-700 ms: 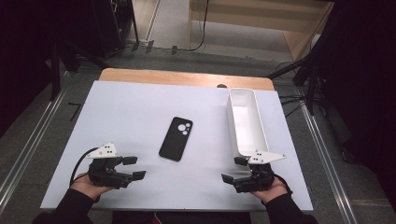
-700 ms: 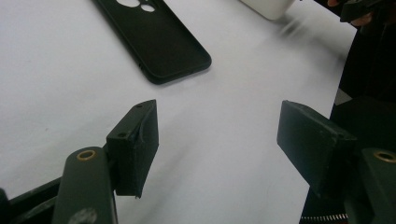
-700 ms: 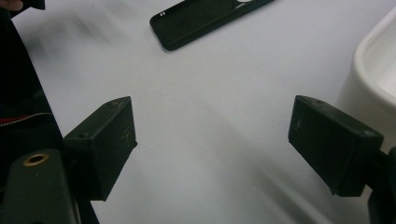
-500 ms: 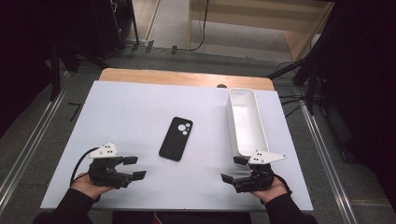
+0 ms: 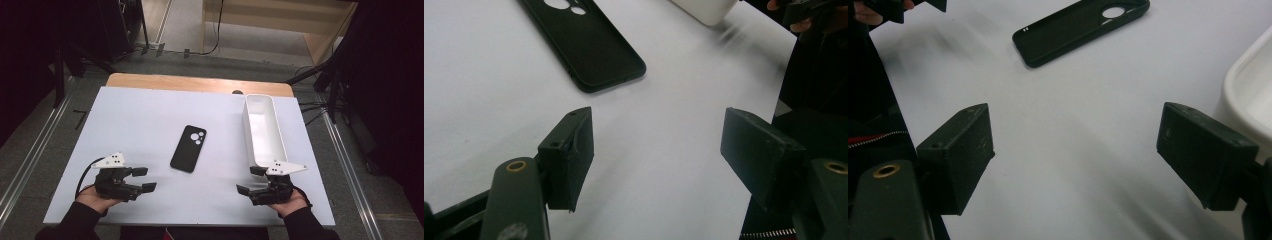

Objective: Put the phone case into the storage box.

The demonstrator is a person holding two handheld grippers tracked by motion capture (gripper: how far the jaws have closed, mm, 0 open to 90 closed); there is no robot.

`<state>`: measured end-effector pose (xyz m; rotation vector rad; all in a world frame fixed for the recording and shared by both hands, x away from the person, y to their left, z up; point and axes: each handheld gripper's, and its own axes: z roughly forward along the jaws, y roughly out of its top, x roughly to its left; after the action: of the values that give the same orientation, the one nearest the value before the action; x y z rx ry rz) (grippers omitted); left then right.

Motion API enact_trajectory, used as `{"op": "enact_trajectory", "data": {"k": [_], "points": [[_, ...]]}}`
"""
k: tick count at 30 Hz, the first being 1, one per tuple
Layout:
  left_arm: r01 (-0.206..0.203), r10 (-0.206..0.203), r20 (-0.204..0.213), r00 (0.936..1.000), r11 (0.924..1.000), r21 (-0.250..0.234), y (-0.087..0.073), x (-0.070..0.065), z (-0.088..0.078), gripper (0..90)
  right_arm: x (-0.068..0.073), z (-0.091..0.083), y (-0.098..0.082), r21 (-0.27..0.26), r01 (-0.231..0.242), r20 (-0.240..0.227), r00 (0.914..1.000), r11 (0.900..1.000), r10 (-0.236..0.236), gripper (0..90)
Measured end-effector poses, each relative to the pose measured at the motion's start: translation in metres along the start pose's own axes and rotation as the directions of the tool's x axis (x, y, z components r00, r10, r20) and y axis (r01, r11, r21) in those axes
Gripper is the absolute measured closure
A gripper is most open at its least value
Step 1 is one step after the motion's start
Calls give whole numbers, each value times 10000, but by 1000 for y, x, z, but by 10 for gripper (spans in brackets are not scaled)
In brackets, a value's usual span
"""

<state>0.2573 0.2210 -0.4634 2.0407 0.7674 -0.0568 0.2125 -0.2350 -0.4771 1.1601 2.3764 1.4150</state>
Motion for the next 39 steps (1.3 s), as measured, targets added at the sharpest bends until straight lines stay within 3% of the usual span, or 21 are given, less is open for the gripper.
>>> {"op": "enact_trajectory", "data": {"k": [11,31,34,36,39], "points": [[167,-168,25,9999,9998,69,0,1,1,290,0,0,0,13,-4,-121,9999,10000,5,135],[55,-57,91,9999,9998,184,0,1,1,252,1,1,0,10,-68,-212,9998,10000,68,135],[89,-88,-9,10000,9998,173,1,0,1,251,1,1,0,17,-74,-211,9998,10000,75,135],[-164,168,-300,9994,9998,137,3,-2,2,251,1,1,0,14,-91,-201,9998,10000,91,135],[-98,102,-312,9995,9999,125,7,-3,2,252,1,1,0,17,-81,-171,9998,10000,81,135]]}}
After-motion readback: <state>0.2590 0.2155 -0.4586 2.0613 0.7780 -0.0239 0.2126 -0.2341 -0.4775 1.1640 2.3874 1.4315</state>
